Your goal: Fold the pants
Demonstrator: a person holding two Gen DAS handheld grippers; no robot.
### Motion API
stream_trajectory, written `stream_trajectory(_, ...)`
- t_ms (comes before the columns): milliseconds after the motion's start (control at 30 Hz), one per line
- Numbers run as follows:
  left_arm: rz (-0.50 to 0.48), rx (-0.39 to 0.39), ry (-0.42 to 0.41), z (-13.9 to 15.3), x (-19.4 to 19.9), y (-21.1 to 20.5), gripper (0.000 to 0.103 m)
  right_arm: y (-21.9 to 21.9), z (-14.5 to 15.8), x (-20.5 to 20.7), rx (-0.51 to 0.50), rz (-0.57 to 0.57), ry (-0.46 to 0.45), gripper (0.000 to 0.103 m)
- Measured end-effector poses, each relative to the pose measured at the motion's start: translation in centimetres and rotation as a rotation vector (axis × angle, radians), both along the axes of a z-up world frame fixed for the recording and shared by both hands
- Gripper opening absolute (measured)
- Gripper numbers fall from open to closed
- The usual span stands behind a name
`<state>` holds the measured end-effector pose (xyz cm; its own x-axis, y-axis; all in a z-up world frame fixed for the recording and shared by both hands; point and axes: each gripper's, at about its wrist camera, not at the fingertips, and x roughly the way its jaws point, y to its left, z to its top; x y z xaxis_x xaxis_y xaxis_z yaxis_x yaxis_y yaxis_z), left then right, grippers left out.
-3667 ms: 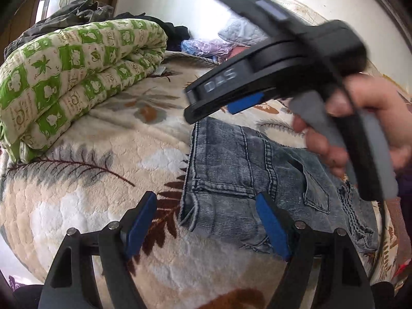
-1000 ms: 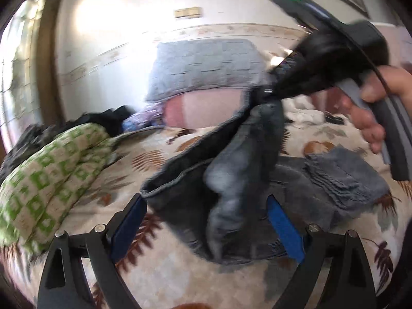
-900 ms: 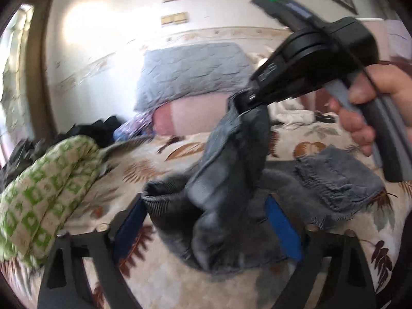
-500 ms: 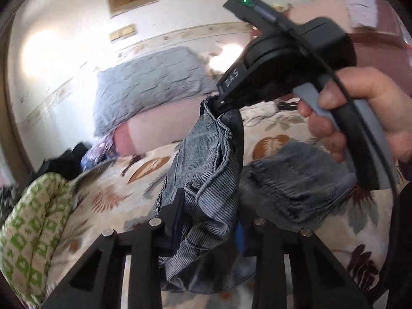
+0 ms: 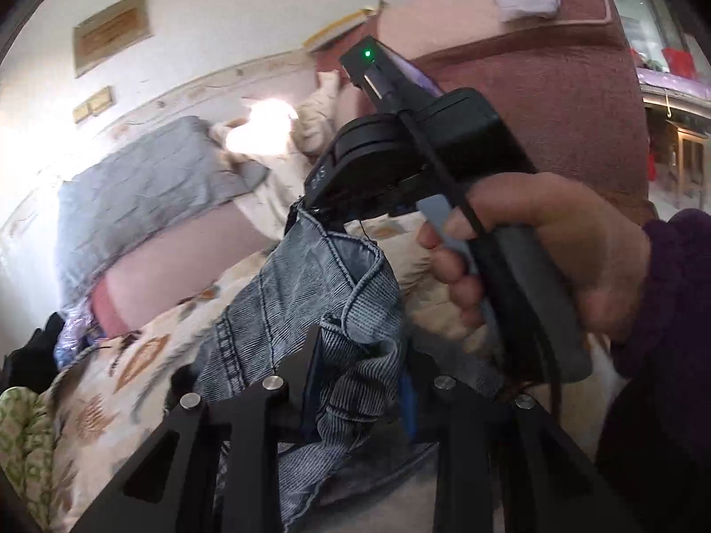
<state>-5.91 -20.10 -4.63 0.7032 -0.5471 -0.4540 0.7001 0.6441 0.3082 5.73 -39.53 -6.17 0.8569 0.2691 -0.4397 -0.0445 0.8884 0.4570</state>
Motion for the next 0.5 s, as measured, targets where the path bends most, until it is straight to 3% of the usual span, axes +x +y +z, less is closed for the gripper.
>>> stream_trajectory(200, -0.032, 0.024, 0.071, -2.0, 1.0, -3.0, 0.03, -4.5, -3.4, 1.1, 0.075, -0.024, 0.095, 0.008)
stream_trajectory(333, -0.036, 0.037, 0.085, -2.7, 1.4, -4.0, 0.03, -5.4, -4.7, 1.8, 0.072, -0.022, 0.133, 0.008)
stream_trajectory(500, -0.044, 0.064, 0.113, -3.4, 1.8, -4.8, 0.03, -6.5, -6.0, 2.2, 0.087, -0.042, 0.2, 0.015)
